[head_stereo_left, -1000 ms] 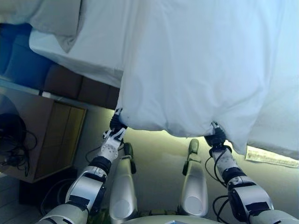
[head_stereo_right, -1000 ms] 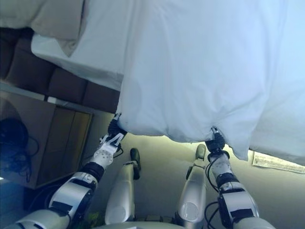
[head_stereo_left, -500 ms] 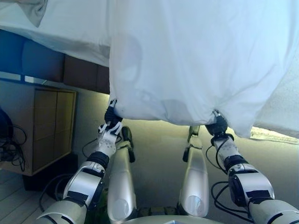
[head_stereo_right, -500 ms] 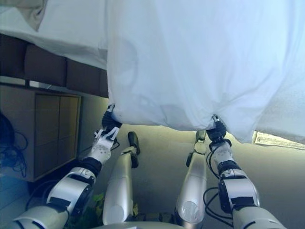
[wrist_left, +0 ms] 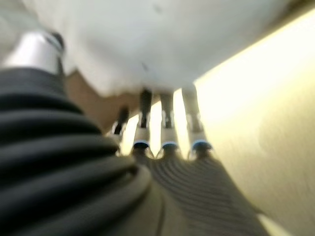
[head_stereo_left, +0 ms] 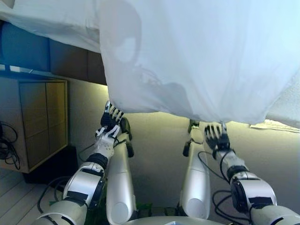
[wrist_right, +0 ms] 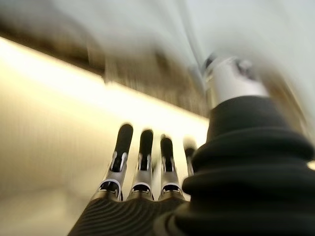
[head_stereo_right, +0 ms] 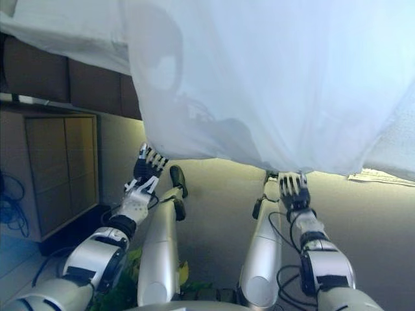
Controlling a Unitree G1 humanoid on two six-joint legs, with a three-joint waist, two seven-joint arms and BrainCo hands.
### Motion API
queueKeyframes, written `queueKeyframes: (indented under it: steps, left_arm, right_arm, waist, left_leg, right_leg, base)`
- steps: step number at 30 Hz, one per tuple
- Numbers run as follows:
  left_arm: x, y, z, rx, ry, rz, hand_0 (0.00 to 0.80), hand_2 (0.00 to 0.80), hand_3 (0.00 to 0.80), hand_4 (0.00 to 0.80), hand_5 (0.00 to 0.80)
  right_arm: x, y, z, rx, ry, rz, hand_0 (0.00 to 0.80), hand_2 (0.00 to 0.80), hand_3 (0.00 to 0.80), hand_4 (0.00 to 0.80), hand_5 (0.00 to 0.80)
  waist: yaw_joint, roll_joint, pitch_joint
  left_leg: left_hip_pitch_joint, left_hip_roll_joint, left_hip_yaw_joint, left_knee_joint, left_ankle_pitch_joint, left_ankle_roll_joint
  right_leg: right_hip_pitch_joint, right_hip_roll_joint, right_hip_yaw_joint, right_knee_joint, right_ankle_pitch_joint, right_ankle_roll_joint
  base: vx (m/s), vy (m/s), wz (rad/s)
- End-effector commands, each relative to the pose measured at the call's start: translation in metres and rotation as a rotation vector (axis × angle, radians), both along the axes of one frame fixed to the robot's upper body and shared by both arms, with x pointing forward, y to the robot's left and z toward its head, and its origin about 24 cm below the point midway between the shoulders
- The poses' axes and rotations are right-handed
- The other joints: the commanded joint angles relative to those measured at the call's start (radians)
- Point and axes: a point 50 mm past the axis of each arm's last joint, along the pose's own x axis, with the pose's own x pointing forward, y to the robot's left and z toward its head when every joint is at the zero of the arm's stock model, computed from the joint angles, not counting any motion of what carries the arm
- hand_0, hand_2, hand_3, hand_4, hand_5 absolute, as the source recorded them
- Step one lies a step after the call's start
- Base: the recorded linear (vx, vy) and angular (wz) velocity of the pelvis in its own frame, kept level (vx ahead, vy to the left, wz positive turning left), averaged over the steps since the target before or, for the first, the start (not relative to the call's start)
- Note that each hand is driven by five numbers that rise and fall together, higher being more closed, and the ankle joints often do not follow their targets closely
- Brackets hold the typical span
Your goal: Make the bed neatly
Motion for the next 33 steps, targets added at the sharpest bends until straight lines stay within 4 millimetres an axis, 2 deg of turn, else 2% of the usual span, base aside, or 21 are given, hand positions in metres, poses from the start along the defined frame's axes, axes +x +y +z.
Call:
queueKeyframes:
  steps: [1,3,5,7,10,13,19,26,28,33]
  left_arm:
    - [-0.030,0.041,-0.024,0.004,0.089,0.138,0.000,0.000,0.000,0.000,0.000]
    - [-0.041,0.051,-0.031,-0.011,0.103,0.180,0.000,0.000,0.000,0.000,0.000]
    - [-0.050,0.059,-0.036,-0.029,0.114,0.216,0.000,0.000,0.000,0.000,0.000]
    - [-0.058,0.068,-0.034,-0.048,0.057,0.246,0.000,0.000,0.000,0.000,0.000]
    - [-0.059,0.066,-0.024,-0.072,-0.068,0.224,0.000,0.000,0.000,0.000,0.000]
    - [-0.057,0.054,-0.006,-0.076,-0.210,0.155,0.000,0.000,0.000,0.000,0.000]
    - [-0.056,0.029,0.023,-0.135,-0.485,-0.074,0.000,0.000,0.000,0.000,0.000]
    - [-0.037,-0.003,0.055,-0.331,-0.680,-0.303,0.000,0.000,0.000,0.000,0.000]
    - [-0.022,-0.010,0.069,-0.369,-0.708,-0.364,0.000,0.000,0.000,0.000,0.000]
    - [0.004,-0.029,0.106,-0.458,-0.818,-0.503,0.000,0.000,0.000,0.000,0.000]
  right_arm:
    - [-0.053,-0.040,-0.015,-0.050,0.047,-0.095,0.000,0.000,0.000,0.000,0.000]
    - [-0.059,-0.043,-0.015,-0.090,0.015,-0.082,0.000,0.000,0.000,0.000,0.000]
    - [-0.056,-0.044,-0.012,-0.125,-0.025,-0.073,0.000,0.000,0.000,0.000,0.000]
    - [-0.043,-0.041,-0.001,-0.186,-0.133,-0.040,0.000,0.000,0.000,0.000,0.000]
    - [-0.028,-0.037,0.018,-0.295,-0.256,0.014,0.000,0.000,0.000,0.000,0.000]
    - [-0.016,-0.029,0.039,-0.358,-0.387,0.031,0.000,0.000,0.000,0.000,0.000]
    - [-0.009,-0.016,0.075,-0.455,-0.631,0.110,0.000,0.000,0.000,0.000,0.000]
    - [0.005,0.003,0.098,-0.475,-0.802,0.192,0.000,0.000,0.000,0.000,0.000]
    - [0.018,0.013,0.110,-0.470,-0.856,0.240,0.000,0.000,0.000,0.000,0.000]
    - [0.057,0.035,0.148,-0.510,-0.931,0.358,0.000,0.000,0.000,0.000,0.000]
  waist:
    - [-0.007,0.004,0.022]
    - [-0.001,0.005,0.022]
    - [0.004,0.004,0.022]
    - [0.012,-0.001,0.022]
    - [0.025,-0.005,0.022]
    - [0.045,-0.011,0.018]
    - [0.067,-0.025,-0.021]
    - [0.072,-0.060,-0.034]
    - [0.067,-0.075,-0.032]
    - [0.055,-0.081,-0.005]
  left_leg:
    - [-0.011,0.011,0.015,-0.094,0.161,0.003]
    - [0.023,0.009,0.015,-0.103,0.157,0.004]
    - [0.053,0.007,0.015,-0.110,0.153,0.004]
    - [0.098,0.004,0.015,-0.116,0.145,0.004]
    - [0.150,0.001,0.015,-0.122,0.136,0.004]
    - [0.205,0.001,0.008,-0.137,0.131,0.005]
    - [0.272,0.005,-0.001,-0.169,0.123,0.010]
    - [0.300,0.019,-0.006,-0.182,0.120,0.015]
    - [0.290,0.027,-0.009,-0.169,0.117,0.014]
    - [0.259,0.029,-0.009,-0.169,0.129,0.014]
  right_leg:
    - [0.031,-0.011,-0.029,-0.033,0.049,0.001]
    - [0.063,-0.012,-0.037,-0.037,0.046,0.002]
    - [0.095,-0.014,-0.046,-0.041,0.043,0.002]
    - [0.144,-0.014,-0.059,-0.047,0.037,-0.001]
    - [0.207,-0.016,-0.080,-0.057,0.037,-0.007]
    - [0.272,-0.018,-0.101,-0.077,0.042,-0.008]
    - [0.347,-0.014,-0.127,-0.096,0.036,-0.010]
    - [0.388,0.003,-0.143,-0.105,0.033,-0.011]
    - [0.383,0.008,-0.145,-0.099,0.034,-0.012]
    - [0.354,0.009,-0.144,-0.098,0.046,-0.011]
  base:
    - [0.012,-0.031,-0.05]
    - [0.023,-0.070,-0.07]
    - [0.020,-0.091,-0.15]
    - [0.015,-0.115,-0.13]
    - [0.002,-0.102,0.02]
    - [0.005,-0.135,0.10]
    - [0.027,-0.109,0.13]
    - [0.010,-0.147,0.06]
    - [-0.003,-0.168,0.01]
    - [-0.030,-0.045,-0.03]
